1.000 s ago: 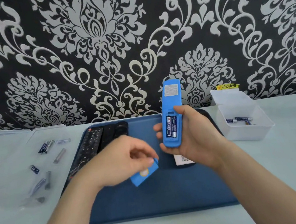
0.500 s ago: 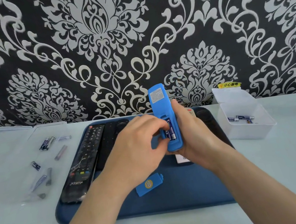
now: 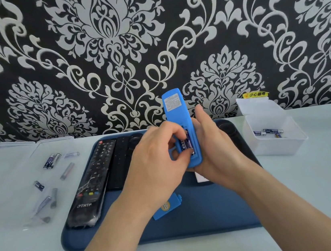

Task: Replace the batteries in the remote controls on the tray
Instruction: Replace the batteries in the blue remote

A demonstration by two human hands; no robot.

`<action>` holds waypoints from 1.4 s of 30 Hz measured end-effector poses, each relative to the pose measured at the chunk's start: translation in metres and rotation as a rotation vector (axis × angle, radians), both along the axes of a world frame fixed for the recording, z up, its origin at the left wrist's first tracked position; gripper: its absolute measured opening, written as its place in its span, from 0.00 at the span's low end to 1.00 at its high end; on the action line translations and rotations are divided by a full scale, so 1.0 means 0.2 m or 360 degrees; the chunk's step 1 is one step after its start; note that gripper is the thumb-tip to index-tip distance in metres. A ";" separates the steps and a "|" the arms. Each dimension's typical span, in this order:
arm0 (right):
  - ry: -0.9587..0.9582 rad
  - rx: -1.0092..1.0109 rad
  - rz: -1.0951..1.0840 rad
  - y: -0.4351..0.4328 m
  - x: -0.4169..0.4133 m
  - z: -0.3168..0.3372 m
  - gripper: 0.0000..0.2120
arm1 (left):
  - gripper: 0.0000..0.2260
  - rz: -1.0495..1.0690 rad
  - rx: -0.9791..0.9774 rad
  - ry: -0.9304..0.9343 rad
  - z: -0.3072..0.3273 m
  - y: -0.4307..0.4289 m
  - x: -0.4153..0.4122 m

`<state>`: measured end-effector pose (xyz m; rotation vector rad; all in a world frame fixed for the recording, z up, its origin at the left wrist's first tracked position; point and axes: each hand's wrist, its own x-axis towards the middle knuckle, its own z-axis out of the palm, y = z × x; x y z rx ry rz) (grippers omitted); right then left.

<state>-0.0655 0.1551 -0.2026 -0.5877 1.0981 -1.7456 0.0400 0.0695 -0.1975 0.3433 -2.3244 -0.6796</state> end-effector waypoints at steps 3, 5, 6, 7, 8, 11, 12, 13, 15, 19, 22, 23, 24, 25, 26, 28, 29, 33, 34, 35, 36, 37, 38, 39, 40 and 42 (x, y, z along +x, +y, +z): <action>0.0052 0.0019 0.0017 0.00 0.00 -0.01 0.30 | 0.15 -0.0032 -0.0036 -0.0108 0.01 -0.02 0.00; 0.0085 0.0041 0.0023 0.00 0.00 -0.01 0.31 | 0.14 -0.0045 -0.0107 -0.0163 0.03 -0.02 0.01; 0.0097 0.0053 0.0027 -0.01 0.00 -0.02 0.31 | 0.13 -0.0054 -0.0145 -0.0181 0.03 -0.03 0.01; 0.0114 0.0064 0.0031 -0.01 0.00 -0.02 0.32 | 0.12 -0.0064 -0.0180 -0.0193 0.04 -0.03 0.01; 0.0133 0.0072 0.0038 -0.02 0.00 -0.03 0.32 | 0.12 -0.0079 -0.0205 -0.0202 0.04 -0.03 0.01; 0.0196 0.0105 0.0050 -0.03 0.01 -0.04 0.34 | 0.11 -0.0148 -0.0222 -0.0233 0.06 -0.05 0.01; 0.0215 0.0111 0.0057 -0.03 0.01 -0.04 0.34 | 0.12 -0.0164 -0.0230 -0.0249 0.06 -0.05 0.01; 0.0229 0.0109 0.0065 -0.03 0.02 -0.05 0.33 | 0.12 -0.0172 -0.0243 -0.0269 0.06 -0.06 0.01; 0.0235 0.0100 0.0087 -0.03 0.02 -0.05 0.32 | 0.12 -0.0167 -0.0276 -0.0314 0.07 -0.06 0.01; 0.0167 0.0090 0.0110 -0.02 0.03 -0.04 0.29 | 0.12 -0.0150 -0.0343 -0.0377 0.07 -0.06 0.00; 0.0081 0.0073 0.0113 -0.02 0.04 -0.03 0.30 | 0.13 -0.0152 -0.0331 -0.0375 0.07 -0.06 -0.01; 0.0066 0.0073 0.0109 -0.02 0.04 -0.03 0.31 | 0.13 -0.0155 -0.0330 -0.0381 0.07 -0.06 -0.01; 0.0055 0.0066 0.0110 -0.02 0.04 -0.03 0.31 | 0.13 -0.0157 -0.0330 -0.0382 0.07 -0.06 -0.01; 0.0045 0.0055 0.0110 -0.02 0.04 -0.03 0.31 | 0.13 -0.0156 -0.0331 -0.0368 0.07 -0.06 -0.01; 0.0033 0.0042 0.0111 -0.02 0.04 -0.02 0.32 | 0.12 -0.0154 -0.0333 -0.0343 0.07 -0.06 -0.01; 0.0009 0.0015 0.0115 -0.02 0.04 -0.02 0.33 | 0.13 -0.0142 -0.0353 -0.0279 0.06 -0.05 -0.02; 0.0012 0.0013 0.0108 -0.02 0.04 -0.01 0.33 | 0.13 -0.0137 -0.0360 -0.0252 0.06 -0.05 -0.02; 0.0006 0.0031 0.0016 -0.03 0.03 -0.02 0.29 | 0.11 -0.0143 -0.0404 -0.0167 0.04 -0.03 -0.03; 0.0008 0.0036 -0.0014 -0.03 0.03 -0.02 0.29 | 0.10 -0.0141 -0.0426 -0.0133 0.04 -0.03 -0.03; 0.0003 0.0036 -0.0036 -0.03 0.03 -0.02 0.28 | 0.09 -0.0139 -0.0446 -0.0095 0.03 -0.02 -0.03; -0.0016 0.0024 -0.0050 -0.03 0.02 -0.02 0.27 | 0.08 -0.0137 -0.0466 -0.0053 0.03 -0.02 -0.03; -0.0053 -0.0002 -0.0064 -0.03 0.02 -0.02 0.27 | 0.06 -0.0138 -0.0491 -0.0009 0.02 -0.02 -0.04; -0.0099 -0.0030 -0.0080 -0.02 0.02 -0.02 0.26 | 0.05 -0.0146 -0.0517 0.0032 0.01 -0.01 -0.04; -0.0143 -0.0051 -0.0089 -0.02 0.01 -0.02 0.27 | 0.05 -0.0164 -0.0535 0.0070 0.01 -0.01 -0.05; -0.0175 -0.0060 -0.0094 -0.01 0.00 -0.01 0.29 | 0.06 -0.0192 -0.0529 0.0098 0.00 -0.01 -0.05; -0.0210 -0.0046 -0.0124 0.00 -0.01 -0.01 0.33 | 0.08 -0.0246 -0.0452 0.0116 -0.01 -0.01 -0.05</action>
